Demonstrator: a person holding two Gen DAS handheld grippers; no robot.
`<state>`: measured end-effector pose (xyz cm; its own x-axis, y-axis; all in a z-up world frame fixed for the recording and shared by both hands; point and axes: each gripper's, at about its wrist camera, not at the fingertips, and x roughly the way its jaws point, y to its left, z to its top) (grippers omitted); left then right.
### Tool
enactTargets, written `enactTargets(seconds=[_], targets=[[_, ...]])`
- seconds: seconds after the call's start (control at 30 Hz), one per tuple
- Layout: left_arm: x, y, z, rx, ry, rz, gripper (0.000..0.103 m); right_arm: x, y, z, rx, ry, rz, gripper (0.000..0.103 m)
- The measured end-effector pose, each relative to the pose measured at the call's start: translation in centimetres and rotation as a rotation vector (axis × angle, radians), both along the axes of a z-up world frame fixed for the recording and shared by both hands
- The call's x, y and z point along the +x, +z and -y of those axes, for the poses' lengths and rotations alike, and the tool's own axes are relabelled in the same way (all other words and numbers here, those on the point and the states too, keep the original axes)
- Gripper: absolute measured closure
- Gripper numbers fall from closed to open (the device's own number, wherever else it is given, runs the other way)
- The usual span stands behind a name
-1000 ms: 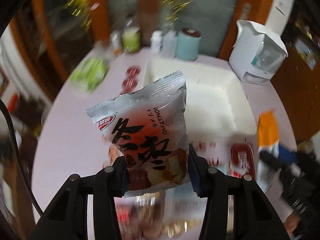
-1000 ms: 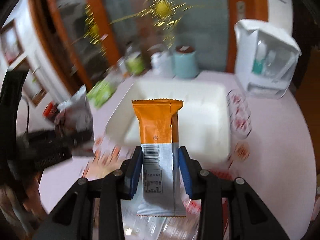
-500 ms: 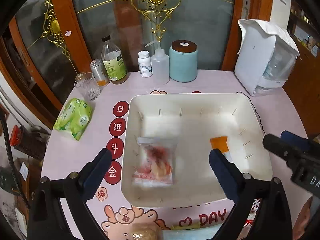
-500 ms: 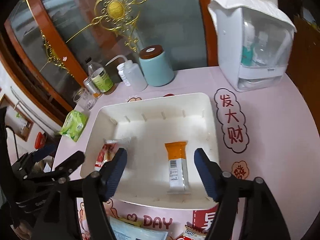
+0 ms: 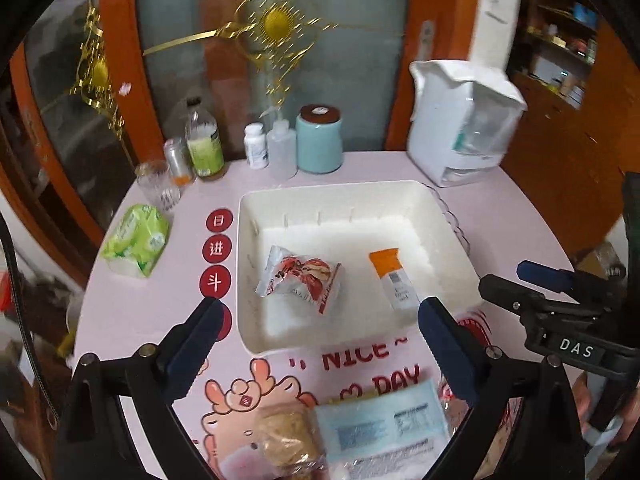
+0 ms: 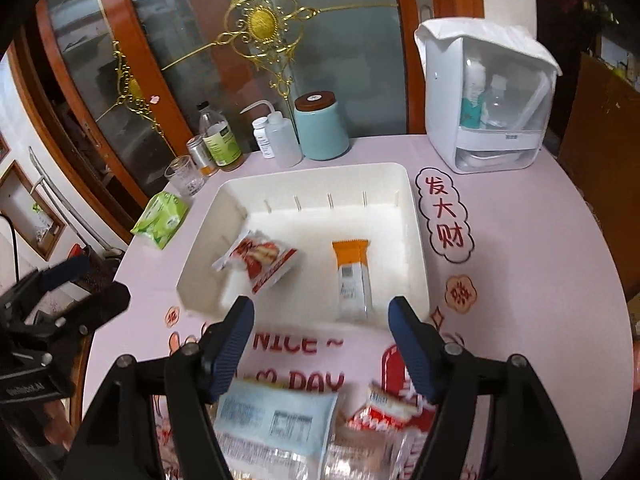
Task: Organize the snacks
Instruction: 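Grasp the dark chocolate packet with the left tool while the right tool grasps the red-labelled snack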
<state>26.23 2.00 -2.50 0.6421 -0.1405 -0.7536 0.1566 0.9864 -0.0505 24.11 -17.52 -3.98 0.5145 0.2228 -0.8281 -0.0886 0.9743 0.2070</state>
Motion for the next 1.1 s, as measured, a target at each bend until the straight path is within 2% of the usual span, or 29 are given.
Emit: enactTargets(seconds=[0.17,0.3,0.37,0.53,0.63,0.77,0.87,1.0,1.1], targets=[[-4.5,1.8,-0.4,-0.004,-0.083,0.035,0.006,-5.5,0.8,-0.9,0.001,-0.013,-0.001,0.033],[-8.0,2.7,-0.6,0.041,-0.104,0.052,0.006,-9.7,1.8,-1.2,-0.006,-0.024,0.017,0.033],[-9.7,2.7,-0.7,0.053,-0.123,0.031,0.006,-11.7,2.4,-1.4,-0.016,-0.024,0.039,0.033],[-13.4,2.0,-1.5,-0.009,-0.186,-0.032,0.006,-16.3,3.8,-2.4,-0.081,-0.044,0.088,0.033],[-15.8,0.9,-1.9,-0.015,-0.224,-0.045,0.006,-18.8,3.9,-3.2,-0.112,-0.043,0.105,0.033],[-17.7,-1.0,-2.7,-0.013,-0.222,-0.075,0.006,-21.4,2.9,-3.5,-0.115,-0.06,0.097,0.033],[-18.8,-2.6,-3.5,-0.014,-0.208,-0.113,0.006,-22.7,1.6,-2.8,-0.069,-0.063,0.063,0.033],[-20.7,-3.9,-4.5,0.043,-0.173,-0.098,0.006,-24.5,-0.4,-1.2,-0.037,-0.072,0.044,0.033],[-21.9,-5.3,-5.4,0.072,-0.162,-0.116,0.006,-25.6,-2.9,-0.3,-0.034,-0.048,-0.009,0.033]])
